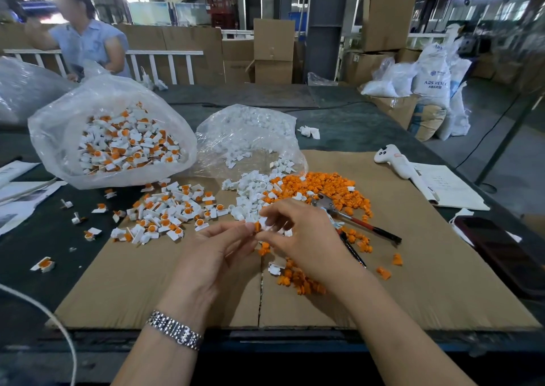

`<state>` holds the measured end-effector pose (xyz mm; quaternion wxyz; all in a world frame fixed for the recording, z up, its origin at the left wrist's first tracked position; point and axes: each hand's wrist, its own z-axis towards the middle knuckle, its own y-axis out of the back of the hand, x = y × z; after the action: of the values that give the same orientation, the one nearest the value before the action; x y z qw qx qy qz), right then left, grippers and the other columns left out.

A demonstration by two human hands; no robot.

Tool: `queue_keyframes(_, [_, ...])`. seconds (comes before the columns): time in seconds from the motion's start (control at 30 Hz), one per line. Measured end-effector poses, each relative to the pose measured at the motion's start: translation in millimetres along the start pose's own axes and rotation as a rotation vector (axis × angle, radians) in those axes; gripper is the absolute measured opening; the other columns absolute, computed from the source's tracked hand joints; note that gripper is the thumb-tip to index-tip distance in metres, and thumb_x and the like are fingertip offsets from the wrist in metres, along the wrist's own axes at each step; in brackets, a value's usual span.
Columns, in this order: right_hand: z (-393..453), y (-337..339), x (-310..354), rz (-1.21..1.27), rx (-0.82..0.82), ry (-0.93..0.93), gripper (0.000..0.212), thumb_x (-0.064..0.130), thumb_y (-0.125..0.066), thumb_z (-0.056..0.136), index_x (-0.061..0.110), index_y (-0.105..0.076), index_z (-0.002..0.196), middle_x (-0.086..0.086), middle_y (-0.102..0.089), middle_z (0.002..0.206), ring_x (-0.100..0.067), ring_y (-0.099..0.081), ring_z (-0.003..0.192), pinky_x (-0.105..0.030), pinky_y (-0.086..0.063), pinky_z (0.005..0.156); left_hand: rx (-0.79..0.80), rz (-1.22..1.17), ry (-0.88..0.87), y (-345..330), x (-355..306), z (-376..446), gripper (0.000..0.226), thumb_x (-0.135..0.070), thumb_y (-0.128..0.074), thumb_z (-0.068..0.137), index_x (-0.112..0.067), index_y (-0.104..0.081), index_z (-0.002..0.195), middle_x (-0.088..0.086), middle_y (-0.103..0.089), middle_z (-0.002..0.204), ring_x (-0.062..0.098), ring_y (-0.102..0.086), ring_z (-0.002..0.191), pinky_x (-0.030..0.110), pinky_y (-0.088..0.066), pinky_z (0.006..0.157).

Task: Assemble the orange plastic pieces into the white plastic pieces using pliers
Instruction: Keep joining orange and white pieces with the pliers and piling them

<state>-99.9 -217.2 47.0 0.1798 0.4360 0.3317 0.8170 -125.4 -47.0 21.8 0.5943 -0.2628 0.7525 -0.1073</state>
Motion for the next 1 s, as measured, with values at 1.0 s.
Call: queue_keyframes(1.0, [24,54,20,0.189,0.592,-0.481,0.019,0.01,-0.046,0.099,0.002,-0.063,0.094,-0.018,-0.075,0.093,-0.016,-0.068,0.076,-0.034,-0.055,0.07,-0.057,-0.035,-0.05,-18,-7,10,0.005,-0.005,-0.073,0.09,-0.007,-0.069,0.088,0.001,-0.075,0.072,0.009,-0.071,0.061,0.016,-0.049,0.045])
